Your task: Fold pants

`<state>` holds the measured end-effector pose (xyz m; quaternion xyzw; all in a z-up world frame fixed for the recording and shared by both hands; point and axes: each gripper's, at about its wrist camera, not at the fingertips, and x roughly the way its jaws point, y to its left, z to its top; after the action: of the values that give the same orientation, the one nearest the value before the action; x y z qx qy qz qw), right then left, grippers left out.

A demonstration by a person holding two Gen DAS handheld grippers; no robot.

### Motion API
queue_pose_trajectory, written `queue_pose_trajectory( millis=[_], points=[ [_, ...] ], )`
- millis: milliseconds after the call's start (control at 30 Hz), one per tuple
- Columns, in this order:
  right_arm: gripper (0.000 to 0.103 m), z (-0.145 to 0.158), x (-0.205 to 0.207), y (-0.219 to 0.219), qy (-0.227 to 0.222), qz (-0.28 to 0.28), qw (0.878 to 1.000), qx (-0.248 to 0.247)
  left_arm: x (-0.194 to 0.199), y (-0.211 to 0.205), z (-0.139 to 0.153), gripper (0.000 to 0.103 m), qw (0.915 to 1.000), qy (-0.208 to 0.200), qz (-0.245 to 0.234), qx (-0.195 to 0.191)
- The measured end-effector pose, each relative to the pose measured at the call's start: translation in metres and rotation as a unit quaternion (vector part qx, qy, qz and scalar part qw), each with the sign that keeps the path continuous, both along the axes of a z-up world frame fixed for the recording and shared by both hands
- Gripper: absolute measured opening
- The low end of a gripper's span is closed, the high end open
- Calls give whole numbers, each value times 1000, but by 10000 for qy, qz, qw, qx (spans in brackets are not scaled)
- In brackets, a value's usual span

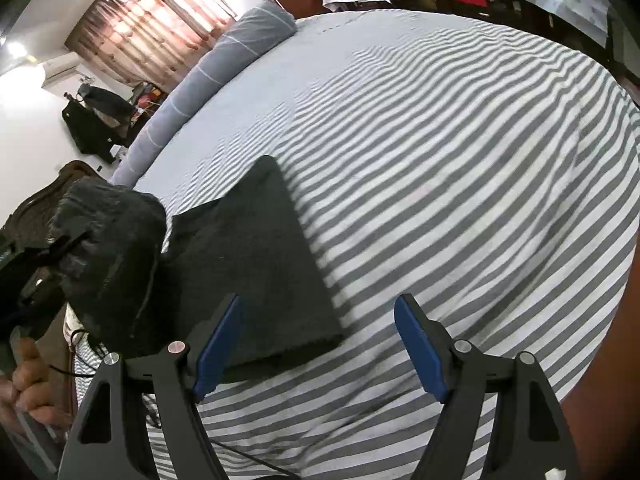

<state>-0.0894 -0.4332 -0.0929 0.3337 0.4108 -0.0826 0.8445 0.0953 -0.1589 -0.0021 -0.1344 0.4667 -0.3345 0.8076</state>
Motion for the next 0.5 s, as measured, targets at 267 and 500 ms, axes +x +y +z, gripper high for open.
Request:
queue_pose_trajectory(
  millis=[267, 500],
  points=[
    [75, -14, -3, -19, 80, -127, 9998, 108, -3, -41, -36, 19, 9976, -66, -256, 633],
    [75, -19, 2, -22, 147, -161, 9997, 125, 4, -69, -64, 41, 9925, 447, -496, 1024]
  ],
)
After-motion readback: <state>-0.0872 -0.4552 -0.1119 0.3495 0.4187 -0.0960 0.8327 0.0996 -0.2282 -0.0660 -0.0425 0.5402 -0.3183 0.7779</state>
